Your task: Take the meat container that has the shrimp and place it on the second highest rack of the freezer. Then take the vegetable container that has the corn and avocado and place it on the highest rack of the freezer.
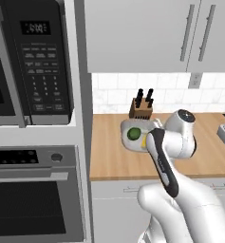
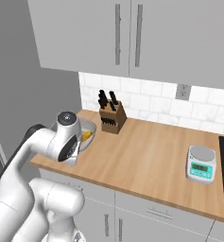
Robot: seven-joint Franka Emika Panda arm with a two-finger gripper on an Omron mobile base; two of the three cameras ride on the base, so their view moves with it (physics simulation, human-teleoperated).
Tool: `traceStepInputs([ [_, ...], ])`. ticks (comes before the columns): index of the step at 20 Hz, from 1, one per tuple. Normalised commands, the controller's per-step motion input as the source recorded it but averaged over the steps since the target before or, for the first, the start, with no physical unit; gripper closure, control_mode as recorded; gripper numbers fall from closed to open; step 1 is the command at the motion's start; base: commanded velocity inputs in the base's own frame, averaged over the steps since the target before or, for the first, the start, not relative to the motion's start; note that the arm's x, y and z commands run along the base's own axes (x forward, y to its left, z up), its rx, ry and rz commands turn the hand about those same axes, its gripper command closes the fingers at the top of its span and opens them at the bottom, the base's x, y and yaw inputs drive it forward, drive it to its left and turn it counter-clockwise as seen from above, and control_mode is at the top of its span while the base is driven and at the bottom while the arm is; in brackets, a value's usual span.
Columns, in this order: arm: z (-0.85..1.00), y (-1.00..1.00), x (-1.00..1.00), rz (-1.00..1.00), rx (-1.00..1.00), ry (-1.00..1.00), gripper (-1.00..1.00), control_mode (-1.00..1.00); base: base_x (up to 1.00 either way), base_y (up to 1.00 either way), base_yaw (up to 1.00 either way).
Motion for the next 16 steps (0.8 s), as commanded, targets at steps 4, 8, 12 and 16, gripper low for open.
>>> traceStepInputs([
  [4, 1.0, -0.45, -0.71, 0.16, -0.02, 0.0, 1.0, -1.0, 0.0, 0.0, 0.0],
  [8, 1.0, -0.38, -0.53, 0.24, -0.09, 0.0, 1.0, -1.0, 0.0, 0.0, 0.0],
  [12, 1.0, -0.24, -0.5, 0.32, -0.15, 0.0, 1.0, -1.0, 0.0, 0.0, 0.0],
  [16, 0.83, 0.01, -0.85, 0.46, -0.25, 0.0, 1.0, -1.0, 0.0, 0.0, 0.0],
])
